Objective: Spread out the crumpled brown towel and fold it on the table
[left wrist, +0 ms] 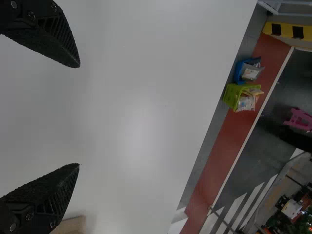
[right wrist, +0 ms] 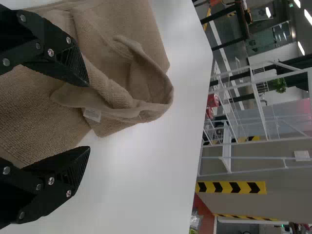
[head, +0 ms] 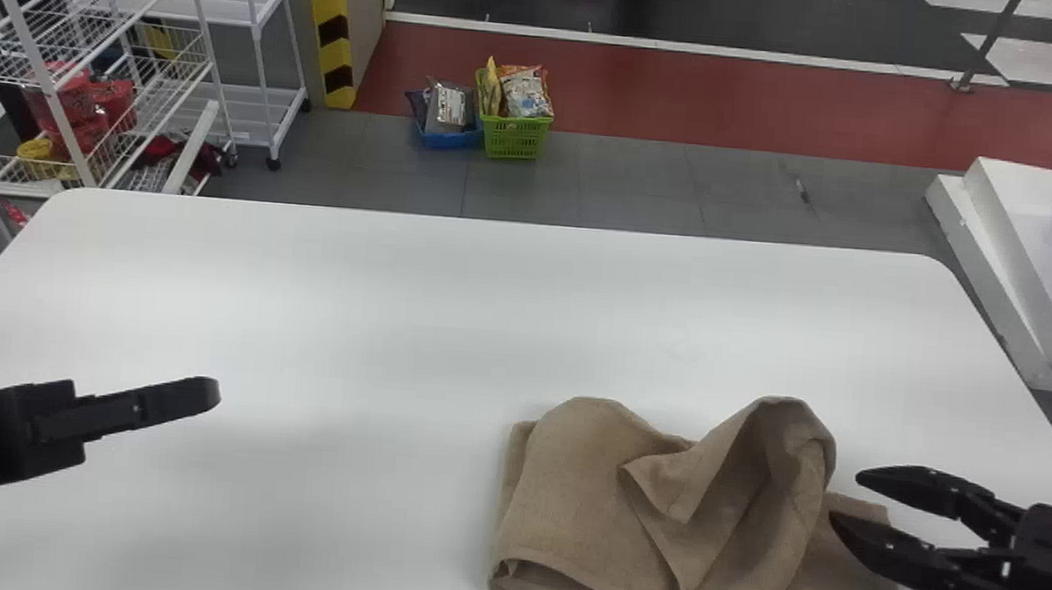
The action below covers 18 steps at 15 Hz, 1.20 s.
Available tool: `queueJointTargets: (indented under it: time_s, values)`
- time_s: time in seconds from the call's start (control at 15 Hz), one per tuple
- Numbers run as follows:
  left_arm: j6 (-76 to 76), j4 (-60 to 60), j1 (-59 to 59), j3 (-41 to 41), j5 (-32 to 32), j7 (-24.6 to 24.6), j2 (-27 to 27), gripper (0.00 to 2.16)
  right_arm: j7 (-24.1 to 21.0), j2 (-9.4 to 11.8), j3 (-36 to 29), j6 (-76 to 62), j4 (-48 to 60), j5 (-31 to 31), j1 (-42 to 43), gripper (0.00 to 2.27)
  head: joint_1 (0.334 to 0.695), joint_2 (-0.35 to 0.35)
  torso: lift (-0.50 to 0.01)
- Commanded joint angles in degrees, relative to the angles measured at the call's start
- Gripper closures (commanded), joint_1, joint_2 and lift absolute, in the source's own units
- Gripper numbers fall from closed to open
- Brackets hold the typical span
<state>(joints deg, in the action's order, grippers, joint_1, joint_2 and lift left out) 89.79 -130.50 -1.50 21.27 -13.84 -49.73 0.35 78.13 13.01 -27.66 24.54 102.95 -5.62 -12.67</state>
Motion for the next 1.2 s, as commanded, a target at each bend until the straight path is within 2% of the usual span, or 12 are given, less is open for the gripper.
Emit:
queueJointTargets:
  time_s: [0.0,0.2,0.4,0.47,0.67,0.93,1.13]
  values:
    - [0.2,0.3,0.2,0.0,0.0,0.0,0.0,0.09,0.2,0.3,1.6,-1.2,-1.2,-0.5,-0.1,0.62,0.695,-0.048,-0.127]
    - [0.2,0.3,0.2,0.0,0.1,-0.1,0.0,0.09,0.2,0.3,2.9,-1.2,-1.5,-0.4,0.4,0.91,0.695,-0.03,-0.127]
    - [0.2,0.5,-0.1,0.7,0.1,-0.2,0.0,0.09,0.2,0.3,2.8,-0.3,-2.5,0.0,1.5,1.37,0.695,-0.021,-0.127]
    - [0.2,0.5,0.0,0.9,0.0,-0.3,0.0,0.09,0.2,0.3,2.4,0.0,-2.5,0.3,1.5,1.42,0.695,-0.017,-0.127]
    - [0.2,0.3,0.0,1.0,0.1,-0.3,0.1,0.09,0.2,0.0,1.0,6.7,-0.3,2.9,1.0,1.48,0.695,-0.017,-0.127]
    - [0.2,0.2,0.0,1.1,0.0,-0.4,0.1,0.09,0.2,-0.6,-3.2,19.4,12.6,9.0,-5.6,1.48,0.695,-0.018,-0.127]
    - [0.2,0.0,-0.1,1.1,0.0,-0.5,0.1,0.09,0.2,-0.6,-7.2,29.9,17.2,11.1,-8.2,1.48,0.695,-0.02,-0.127]
